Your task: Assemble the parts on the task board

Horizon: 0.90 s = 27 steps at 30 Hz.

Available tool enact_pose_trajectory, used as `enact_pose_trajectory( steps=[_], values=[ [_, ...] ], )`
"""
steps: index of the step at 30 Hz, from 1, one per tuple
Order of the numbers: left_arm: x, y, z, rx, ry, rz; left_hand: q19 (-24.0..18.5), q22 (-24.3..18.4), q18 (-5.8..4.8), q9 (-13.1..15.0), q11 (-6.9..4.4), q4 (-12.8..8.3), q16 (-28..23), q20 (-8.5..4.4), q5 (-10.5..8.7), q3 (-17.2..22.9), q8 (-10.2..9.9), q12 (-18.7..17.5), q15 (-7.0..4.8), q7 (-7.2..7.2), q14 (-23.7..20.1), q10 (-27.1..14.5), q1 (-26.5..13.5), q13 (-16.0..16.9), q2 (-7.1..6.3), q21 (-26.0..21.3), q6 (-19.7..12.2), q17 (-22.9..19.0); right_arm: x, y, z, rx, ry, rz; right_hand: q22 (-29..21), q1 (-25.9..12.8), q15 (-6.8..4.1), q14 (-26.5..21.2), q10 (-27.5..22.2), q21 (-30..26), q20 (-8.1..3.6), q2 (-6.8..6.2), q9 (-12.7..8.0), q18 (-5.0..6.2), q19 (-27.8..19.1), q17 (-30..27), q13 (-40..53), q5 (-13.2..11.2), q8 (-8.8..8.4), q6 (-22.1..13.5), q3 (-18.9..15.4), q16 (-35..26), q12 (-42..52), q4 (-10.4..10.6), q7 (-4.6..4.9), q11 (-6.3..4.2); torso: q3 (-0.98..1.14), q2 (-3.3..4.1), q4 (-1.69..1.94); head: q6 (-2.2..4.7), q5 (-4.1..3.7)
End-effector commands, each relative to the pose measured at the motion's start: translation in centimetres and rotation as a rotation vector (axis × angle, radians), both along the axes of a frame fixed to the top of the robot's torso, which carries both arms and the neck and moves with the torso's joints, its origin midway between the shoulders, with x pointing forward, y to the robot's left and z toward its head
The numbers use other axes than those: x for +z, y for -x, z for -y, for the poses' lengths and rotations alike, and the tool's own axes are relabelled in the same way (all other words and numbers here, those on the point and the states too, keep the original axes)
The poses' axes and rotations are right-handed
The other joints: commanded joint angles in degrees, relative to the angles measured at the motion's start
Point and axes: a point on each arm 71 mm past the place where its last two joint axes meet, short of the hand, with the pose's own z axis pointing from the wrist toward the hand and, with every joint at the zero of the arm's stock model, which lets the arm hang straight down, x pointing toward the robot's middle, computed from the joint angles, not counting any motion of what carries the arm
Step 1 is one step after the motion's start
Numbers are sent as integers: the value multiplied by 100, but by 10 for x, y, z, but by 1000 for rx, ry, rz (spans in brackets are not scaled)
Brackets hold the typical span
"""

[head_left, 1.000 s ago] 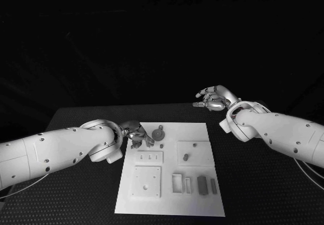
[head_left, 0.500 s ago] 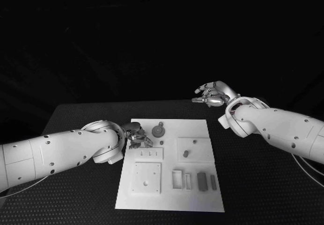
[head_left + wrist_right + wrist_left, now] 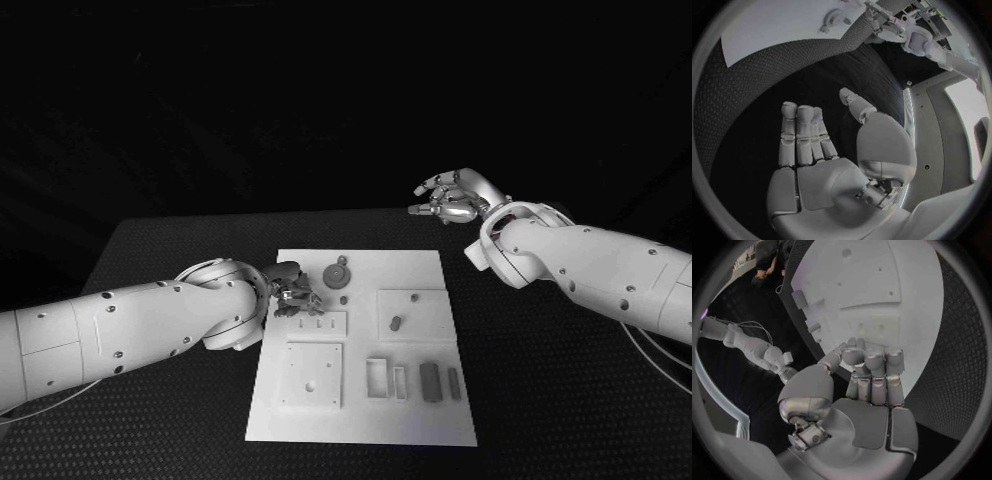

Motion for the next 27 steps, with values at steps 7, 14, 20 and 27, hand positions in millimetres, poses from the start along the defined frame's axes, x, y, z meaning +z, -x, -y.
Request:
enact_pose_trajectory(
  steps=[7,14,20,27],
  values=[
    [-3,3,4,-33,-42,2,-16,24,93,62,-103,3,91,-664,230,45,37,73,-314,-387,229,-108,-81,-12,1,84,507,-63,0,0,-2,18,2,-10,-3,-1,4,-51,-43,-52,56,89,-12,251,13,-25,-43,104,31,-28,-52,-13,23,3,35,16,-4,-1,6,-32,-5],
    [-4,4,5,-47,-65,12,-21,16,92,81,-114,6,116,-666,247,46,50,91,-319,-398,228,-107,-108,-17,-3,104,544,-79,-1,0,-2,19,3,-12,-1,-3,5,-52,-48,-60,57,94,-14,251,18,-35,-64,142,33,-30,-61,-8,36,0,35,17,-6,-1,6,-45,0],
    [-9,6,6,-59,-89,23,-24,10,92,92,-120,8,133,-667,245,46,57,103,-323,-405,227,-107,-126,-20,-7,118,565,-90,-1,0,-4,22,2,-12,1,-3,6,-56,-54,-67,59,99,-16,251,18,-43,-79,166,34,-33,-65,-6,44,-1,36,18,-6,-2,3,-57,-4],
    [-10,7,6,-69,-107,31,-24,6,93,99,-124,8,146,-669,240,47,59,112,-325,-409,228,-106,-135,-21,-9,128,574,-96,-1,0,-4,23,2,-12,4,-6,7,-59,-60,-74,61,108,-18,251,19,-51,-97,196,35,-34,-71,-2,55,-3,37,18,-5,-1,6,-64,-14]
  ],
)
